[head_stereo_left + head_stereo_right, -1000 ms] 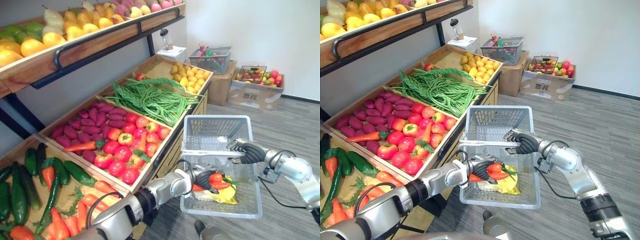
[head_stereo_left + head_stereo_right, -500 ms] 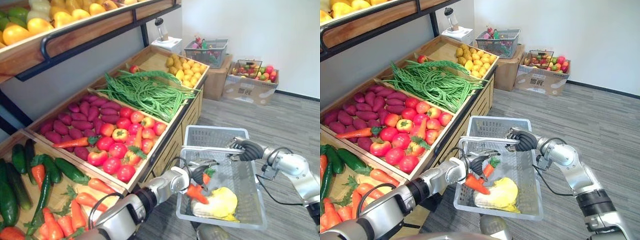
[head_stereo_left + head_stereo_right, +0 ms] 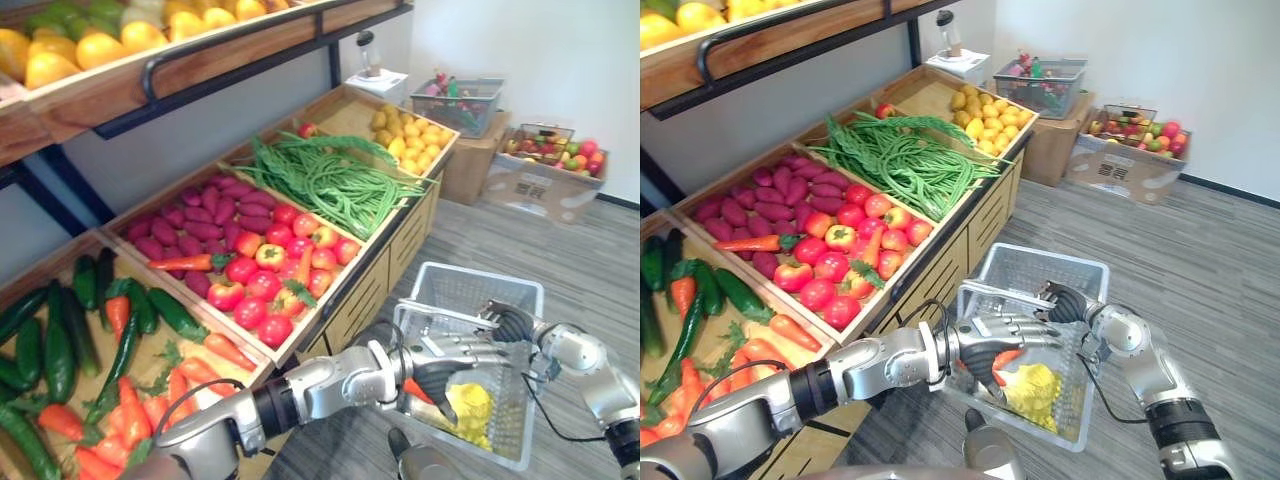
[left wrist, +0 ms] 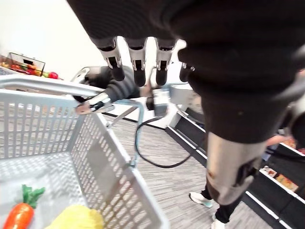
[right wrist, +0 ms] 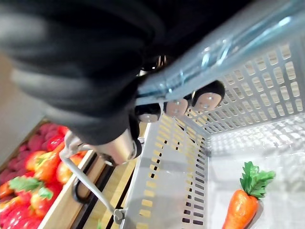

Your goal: Pick vegetable in the basket

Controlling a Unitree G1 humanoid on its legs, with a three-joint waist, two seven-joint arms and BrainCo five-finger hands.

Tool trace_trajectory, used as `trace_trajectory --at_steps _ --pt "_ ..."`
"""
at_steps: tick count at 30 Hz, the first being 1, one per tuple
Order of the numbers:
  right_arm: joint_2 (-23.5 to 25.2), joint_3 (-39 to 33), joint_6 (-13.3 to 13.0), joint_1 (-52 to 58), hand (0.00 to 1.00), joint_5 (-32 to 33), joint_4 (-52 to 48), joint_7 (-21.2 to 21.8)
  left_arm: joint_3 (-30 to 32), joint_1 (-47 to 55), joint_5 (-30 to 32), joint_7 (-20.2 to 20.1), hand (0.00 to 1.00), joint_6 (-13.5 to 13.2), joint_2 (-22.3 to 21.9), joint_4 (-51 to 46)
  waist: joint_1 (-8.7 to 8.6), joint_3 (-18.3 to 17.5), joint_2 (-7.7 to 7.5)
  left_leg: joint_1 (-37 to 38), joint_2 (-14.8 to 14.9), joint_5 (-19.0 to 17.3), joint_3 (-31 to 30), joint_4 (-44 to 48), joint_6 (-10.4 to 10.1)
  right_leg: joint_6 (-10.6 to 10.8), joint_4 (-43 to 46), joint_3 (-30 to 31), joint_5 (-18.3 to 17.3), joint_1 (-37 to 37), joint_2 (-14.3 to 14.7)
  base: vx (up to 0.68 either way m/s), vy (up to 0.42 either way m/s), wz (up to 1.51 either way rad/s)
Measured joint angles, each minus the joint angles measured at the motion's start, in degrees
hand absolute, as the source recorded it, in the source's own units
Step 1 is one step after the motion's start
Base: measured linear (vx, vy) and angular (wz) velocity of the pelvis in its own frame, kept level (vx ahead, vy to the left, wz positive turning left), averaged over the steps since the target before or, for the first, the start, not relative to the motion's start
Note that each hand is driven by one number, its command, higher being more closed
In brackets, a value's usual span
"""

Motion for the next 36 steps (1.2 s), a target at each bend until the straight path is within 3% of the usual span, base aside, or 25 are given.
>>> trace_trajectory --at_steps 5,10,13,14,18,19,25,26,29,36 --pt "2.5 -5.0 4.0 2.2 1.00 0.0 4.3 -6.2 -1.7 2.5 -2.5 -2.8 0.00 -3.1 6.6 -10.2 1.74 -0.1 0.23 -1.5 -0.5 0.6 -4.4 -0.5 0.8 0.0 -0.5 -3.4 0.0 1.4 -1.8 -0.03 0.011 0.41" --pt "4.1 -12.0 4.8 3.8 1.00 0.1 11.4 -10.1 0.8 8.3 -4.6 -2.8 0.00 -4.1 11.7 -18.5 3.86 -0.3 0.41 -2.1 -2.1 2.3 -9.2 -2.8 1.5 0.0 -1.9 -7.1 0.0 3.6 -3.6 -0.02 0.006 0.50" --pt "4.4 -16.6 4.9 5.0 1.00 0.4 16.7 -13.4 9.5 14.7 -4.6 -1.0 0.00 -4.4 13.8 -21.7 5.70 -0.6 0.85 -2.2 -3.7 4.3 -12.4 -5.9 2.3 0.0 -2.4 -9.4 0.0 4.5 -4.8 0.01 -0.002 0.55" --pt "4.4 -18.6 4.7 5.6 1.00 0.8 19.1 -14.2 15.2 18.0 -4.6 -0.1 0.00 -5.0 14.2 -22.7 6.01 -0.8 1.06 -2.2 -4.5 5.5 -14.3 -7.7 2.5 0.1 -2.7 -10.5 -0.1 5.0 -5.4 0.01 -0.011 0.72" --pt "6.2 -25.0 4.6 7.4 1.00 3.3 27.5 -18.1 35.3 27.5 -4.6 5.4 0.00 -7.0 14.7 -24.1 7.10 -0.9 0.63 -3.1 -6.3 9.6 -20.8 -12.6 3.2 0.4 -4.1 -14.6 -0.3 6.6 -6.7 -0.01 -0.029 0.82" --pt "7.1 -27.0 4.6 8.1 1.00 4.9 30.7 -20.1 41.4 30.0 -4.6 8.2 0.00 -7.9 14.6 -24.1 8.21 -0.8 0.49 -3.6 -6.7 11.4 -23.1 -14.7 3.3 0.5 -4.2 -16.5 -0.5 6.7 -6.8 -0.02 -0.049 0.89" --pt "11.4 -35.4 4.5 9.7 1.00 10.0 40.9 -25.4 57.8 34.6 -4.0 19.0 0.00 -9.3 12.2 -22.9 12.04 -0.7 -0.18 -4.1 -7.0 15.7 -30.1 -18.8 3.5 0.5 -6.1 -22.5 -0.9 9.4 -7.0 -0.02 -0.034 0.63" --pt "12.0 -36.1 4.5 10.2 1.00 10.8 41.7 -26.6 61.0 34.8 -4.1 21.5 0.00 -9.0 10.9 -22.0 13.00 -0.7 -0.36 -4.2 -7.1 16.2 -31.0 -19.3 3.5 0.7 -6.1 -23.1 -1.3 9.5 -7.0 -0.03 -0.026 0.46" --pt "14.4 -38.1 4.5 10.4 1.00 12.9 42.4 -29.0 68.0 36.7 -4.1 28.0 0.00 -8.3 9.3 -18.1 13.20 -0.7 -1.09 -4.9 -7.1 16.9 -33.0 -19.6 3.7 0.4 -6.2 -24.9 -1.9 9.8 -7.0 -0.02 -0.024 0.32" --pt "19.1 -39.8 4.6 11.0 1.00 14.1 41.6 -32.7 83.6 39.0 -4.7 41.1 0.00 -0.9 0.4 -0.9 13.67 -0.8 -2.61 -5.0 -7.3 17.0 -35.1 -19.4 3.6 0.0 -8.1 -27.1 -2.0 11.4 -6.8 0.02 -0.009 0.14"
